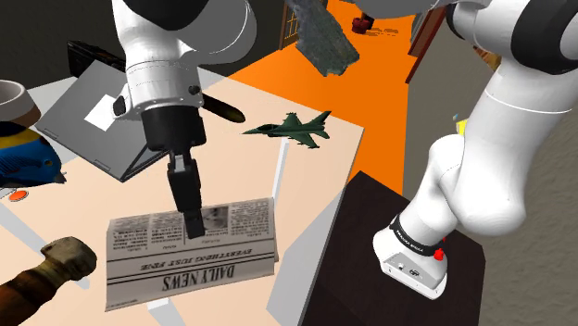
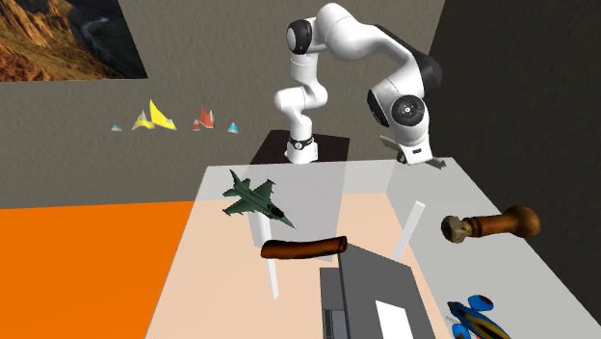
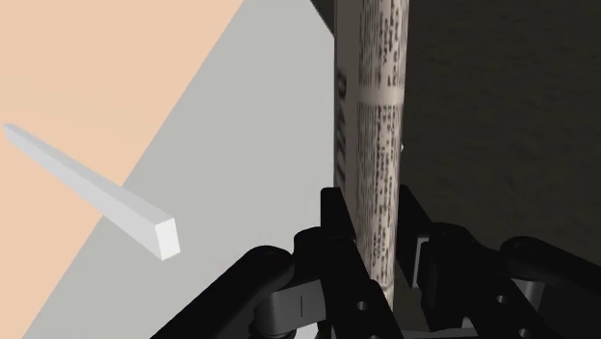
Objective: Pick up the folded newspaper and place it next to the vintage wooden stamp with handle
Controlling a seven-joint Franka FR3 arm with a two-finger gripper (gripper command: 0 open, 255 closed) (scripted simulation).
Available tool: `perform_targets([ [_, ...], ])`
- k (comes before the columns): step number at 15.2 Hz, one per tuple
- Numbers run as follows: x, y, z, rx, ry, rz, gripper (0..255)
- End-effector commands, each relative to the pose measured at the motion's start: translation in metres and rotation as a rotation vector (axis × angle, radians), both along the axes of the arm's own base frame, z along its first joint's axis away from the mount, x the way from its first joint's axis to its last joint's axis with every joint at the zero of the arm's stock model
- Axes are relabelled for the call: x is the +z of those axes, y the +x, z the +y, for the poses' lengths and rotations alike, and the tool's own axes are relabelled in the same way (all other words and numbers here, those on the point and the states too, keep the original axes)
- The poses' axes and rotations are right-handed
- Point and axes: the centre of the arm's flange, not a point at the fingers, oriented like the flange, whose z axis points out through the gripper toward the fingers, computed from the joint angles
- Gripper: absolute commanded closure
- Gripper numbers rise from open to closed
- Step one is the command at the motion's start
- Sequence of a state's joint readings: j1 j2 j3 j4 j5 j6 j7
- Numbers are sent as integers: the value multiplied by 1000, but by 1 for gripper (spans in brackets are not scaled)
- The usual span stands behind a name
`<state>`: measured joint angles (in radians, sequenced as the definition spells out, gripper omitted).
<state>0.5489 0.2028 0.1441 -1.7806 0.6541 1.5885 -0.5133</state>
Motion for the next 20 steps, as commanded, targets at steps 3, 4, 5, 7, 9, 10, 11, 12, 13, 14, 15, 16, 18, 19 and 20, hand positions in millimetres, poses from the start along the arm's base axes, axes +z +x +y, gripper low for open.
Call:
perform_targets([
  [3, -21, 0, -1, 0, 0, 0, 255],
  [4, -26, 0, -1, 0, 0, 0, 255],
  [5, -32, 0, -1, 0, 0, 0, 255],
  [7, -42, 0, -1, 0, 0, 0, 255],
  [9, -53, 0, -1, 0, 0, 0, 255],
  [10, -58, 0, -1, 0, 0, 0, 255],
  [11, -63, 0, -1, 0, 0, 0, 255],
  [12, -68, 0, -1, 0, 0, 0, 255],
  [13, -74, 0, -1, 0, 0, 0, 255],
  [14, -79, 0, -1, 0, 0, 0, 255],
  [15, -84, 0, -1, 0, 0, 0, 255],
  [16, -90, 0, -1, 0, 0, 0, 255],
  [18, -100, 0, -1, 0, 0, 0, 255],
  [19, -105, 0, -1, 0, 0, 0, 255],
  [20, -111, 0, -1, 0, 0, 0, 255],
])
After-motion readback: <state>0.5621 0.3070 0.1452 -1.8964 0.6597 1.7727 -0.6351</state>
